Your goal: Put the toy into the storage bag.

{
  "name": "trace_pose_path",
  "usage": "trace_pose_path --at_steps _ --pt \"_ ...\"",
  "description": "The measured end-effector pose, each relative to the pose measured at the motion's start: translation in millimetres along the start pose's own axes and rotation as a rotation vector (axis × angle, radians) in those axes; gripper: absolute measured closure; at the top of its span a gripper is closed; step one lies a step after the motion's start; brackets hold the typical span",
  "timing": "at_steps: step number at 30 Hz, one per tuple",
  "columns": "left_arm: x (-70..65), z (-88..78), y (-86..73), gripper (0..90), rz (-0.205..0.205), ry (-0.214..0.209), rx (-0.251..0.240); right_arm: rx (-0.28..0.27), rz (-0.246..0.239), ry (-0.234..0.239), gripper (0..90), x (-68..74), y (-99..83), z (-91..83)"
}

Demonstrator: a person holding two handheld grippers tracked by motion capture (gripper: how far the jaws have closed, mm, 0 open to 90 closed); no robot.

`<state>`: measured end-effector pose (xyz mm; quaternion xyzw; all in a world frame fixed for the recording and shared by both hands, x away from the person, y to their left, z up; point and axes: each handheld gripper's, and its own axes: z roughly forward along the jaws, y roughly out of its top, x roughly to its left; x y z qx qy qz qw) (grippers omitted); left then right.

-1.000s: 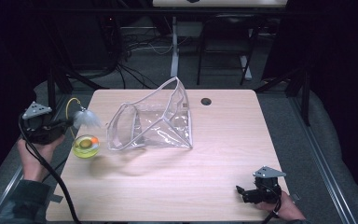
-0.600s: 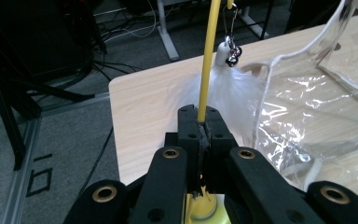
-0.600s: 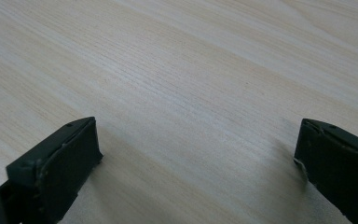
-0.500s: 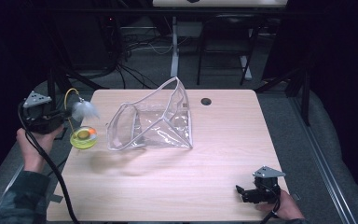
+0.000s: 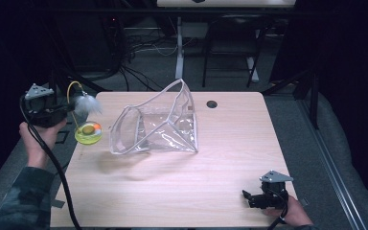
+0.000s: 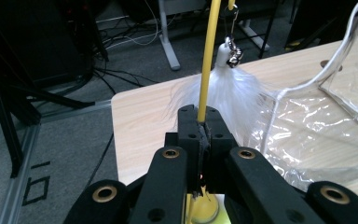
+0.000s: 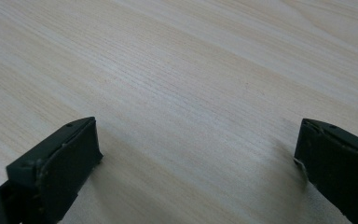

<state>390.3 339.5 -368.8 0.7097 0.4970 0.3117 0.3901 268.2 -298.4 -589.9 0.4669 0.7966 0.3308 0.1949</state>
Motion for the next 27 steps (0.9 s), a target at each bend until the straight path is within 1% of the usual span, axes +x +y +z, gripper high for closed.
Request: trace_pose_path --at_steps 7,11,19,24,27 --pt "2.4 -0.4 12.2 88.2 -0.003 0.007 -0.016 0.0 0.0 0.001 0.0 0.0 0.0 0.0" --pt "2.8 -1.1 19.3 88.2 0.005 0.009 -0.022 0.002 -0.001 -0.002 0.0 -0.1 0.1 -0.1" --pt "1.2 -7.7 32.9 88.2 0.021 0.018 -0.042 0.0 0.001 0.002 0.0 0.0 0.0 0.1" --pt "0.3 -11.2 39.3 88.3 0.021 0.012 -0.06 0.001 -0.005 0.003 0.0 -0.4 0.2 0.0" --pt "-1.2 -13.4 44.2 88.2 0.028 0.009 -0.066 0.001 -0.004 0.003 0.0 -0.4 0.2 0.0"
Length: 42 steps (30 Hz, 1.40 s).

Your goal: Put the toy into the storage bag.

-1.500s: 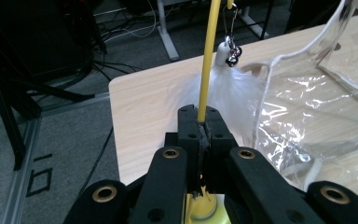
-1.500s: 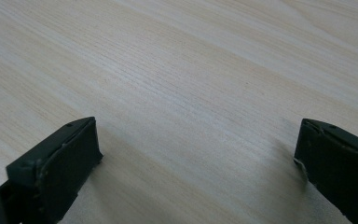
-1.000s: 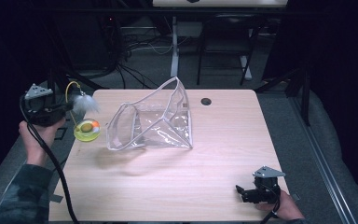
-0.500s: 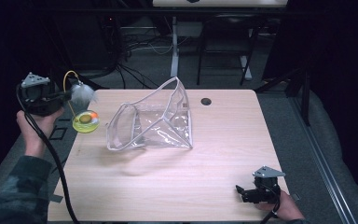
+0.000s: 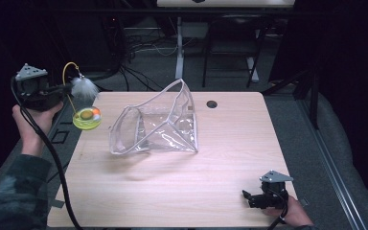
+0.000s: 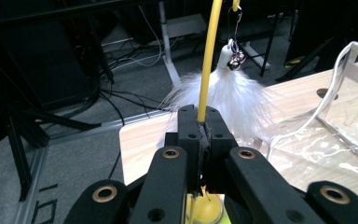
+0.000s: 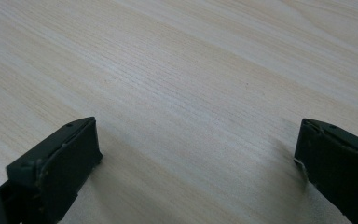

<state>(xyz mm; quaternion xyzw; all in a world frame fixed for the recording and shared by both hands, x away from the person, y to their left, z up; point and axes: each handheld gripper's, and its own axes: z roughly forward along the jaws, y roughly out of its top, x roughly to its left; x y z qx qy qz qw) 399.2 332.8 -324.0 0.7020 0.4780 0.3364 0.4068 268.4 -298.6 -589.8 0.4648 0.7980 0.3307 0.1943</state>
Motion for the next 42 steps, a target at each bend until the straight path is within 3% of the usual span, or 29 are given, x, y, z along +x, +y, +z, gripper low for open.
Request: trace_pose_path --at_steps 19,32,42 --pt "-15.5 -13.0 34.5 88.2 0.036 -0.043 -0.047 0.002 -0.005 0.002 0.0 -0.2 0.2 -0.1" --pt "-36.4 -14.4 49.7 88.2 0.066 -0.115 -0.067 0.002 0.0 0.001 0.0 -0.1 0.1 -0.1" --pt "-57.9 -4.9 53.9 88.1 0.093 -0.188 -0.07 0.003 -0.001 0.002 0.0 -0.2 0.2 -0.1"
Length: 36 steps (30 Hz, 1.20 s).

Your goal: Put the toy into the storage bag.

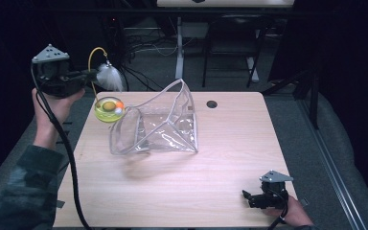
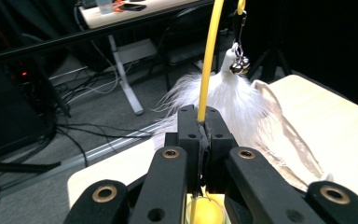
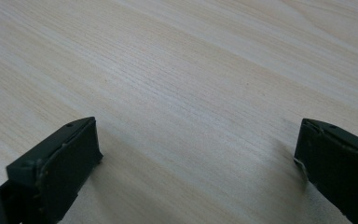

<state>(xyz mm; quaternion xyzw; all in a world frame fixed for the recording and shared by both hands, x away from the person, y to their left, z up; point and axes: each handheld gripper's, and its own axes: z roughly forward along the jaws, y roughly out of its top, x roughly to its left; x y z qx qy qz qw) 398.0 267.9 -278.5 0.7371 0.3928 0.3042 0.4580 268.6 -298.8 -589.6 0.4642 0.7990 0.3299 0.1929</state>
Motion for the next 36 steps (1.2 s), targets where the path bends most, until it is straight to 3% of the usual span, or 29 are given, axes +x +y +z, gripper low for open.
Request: trace_pose_path --at_steps 15,36 --pt "-23.6 28.3 -0.1 88.2 0.015 -0.067 0.011 -0.004 0.003 -0.001 0.0 0.3 -0.2 0.3" --pt "-33.4 56.3 -8.3 88.2 0.013 -0.115 0.034 -0.004 0.003 0.0 0.0 0.3 -0.2 0.3"
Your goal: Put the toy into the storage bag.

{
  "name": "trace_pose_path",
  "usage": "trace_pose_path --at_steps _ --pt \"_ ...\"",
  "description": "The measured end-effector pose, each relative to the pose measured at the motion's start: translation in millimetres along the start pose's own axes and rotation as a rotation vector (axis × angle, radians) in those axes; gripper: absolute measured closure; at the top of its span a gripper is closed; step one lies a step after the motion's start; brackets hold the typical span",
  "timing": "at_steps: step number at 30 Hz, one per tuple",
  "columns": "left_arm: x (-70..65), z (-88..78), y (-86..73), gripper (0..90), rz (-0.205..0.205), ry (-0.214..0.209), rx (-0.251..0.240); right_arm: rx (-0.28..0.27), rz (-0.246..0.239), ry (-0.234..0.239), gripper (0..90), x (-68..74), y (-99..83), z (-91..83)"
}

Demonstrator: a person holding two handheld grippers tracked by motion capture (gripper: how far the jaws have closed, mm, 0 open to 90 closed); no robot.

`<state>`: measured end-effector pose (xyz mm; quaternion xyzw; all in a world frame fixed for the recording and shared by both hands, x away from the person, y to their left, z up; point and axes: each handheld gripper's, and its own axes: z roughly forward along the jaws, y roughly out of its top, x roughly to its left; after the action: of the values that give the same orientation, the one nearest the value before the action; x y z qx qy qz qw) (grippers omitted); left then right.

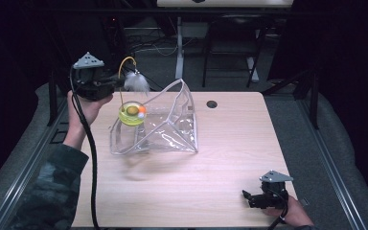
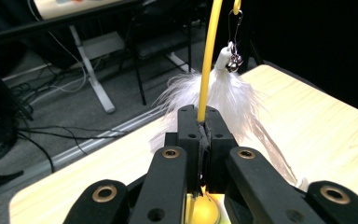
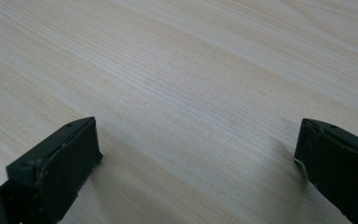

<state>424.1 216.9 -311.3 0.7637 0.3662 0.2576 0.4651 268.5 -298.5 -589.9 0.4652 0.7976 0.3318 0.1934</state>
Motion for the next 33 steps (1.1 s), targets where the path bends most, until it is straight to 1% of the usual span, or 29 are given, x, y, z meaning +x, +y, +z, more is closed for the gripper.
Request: trace_pose_path --at_steps 4,10,15,17,23,25,27,33 --pt "-0.3 4.2 -2.3 88.2 -0.001 -0.005 -0.001 0.0 0.0 0.0 0.0 0.0 0.0 0.0" --pt "-1.6 12.8 -7.2 88.2 0.002 -0.014 0.021 -0.001 0.0 0.0 0.0 0.0 0.0 0.0" --pt "-2.0 19.3 -11.6 88.2 -0.005 -0.023 0.035 0.0 0.0 0.0 0.0 0.0 0.0 0.0" --pt "-2.7 21.7 -13.8 88.2 -0.004 -0.021 0.031 0.003 -0.003 0.0 0.0 -0.2 0.1 -0.2" --pt "-3.5 29.1 -21.5 88.2 -0.017 -0.03 0.043 -0.001 0.0 0.0 0.0 0.0 0.0 0.0" --pt "-3.3 31.5 -24.2 88.2 -0.026 -0.041 0.05 0.0 0.0 0.0 0.0 0.0 0.0 0.0" --pt "-3.2 34.1 -26.7 88.2 -0.027 -0.037 0.052 0.0 0.0 0.0 0.0 0.0 0.0 0.0" --pt "-2.9 40.7 -34.2 88.2 -0.042 -0.045 0.057 -0.001 0.0 0.0 0.0 0.0 0.0 0.1"
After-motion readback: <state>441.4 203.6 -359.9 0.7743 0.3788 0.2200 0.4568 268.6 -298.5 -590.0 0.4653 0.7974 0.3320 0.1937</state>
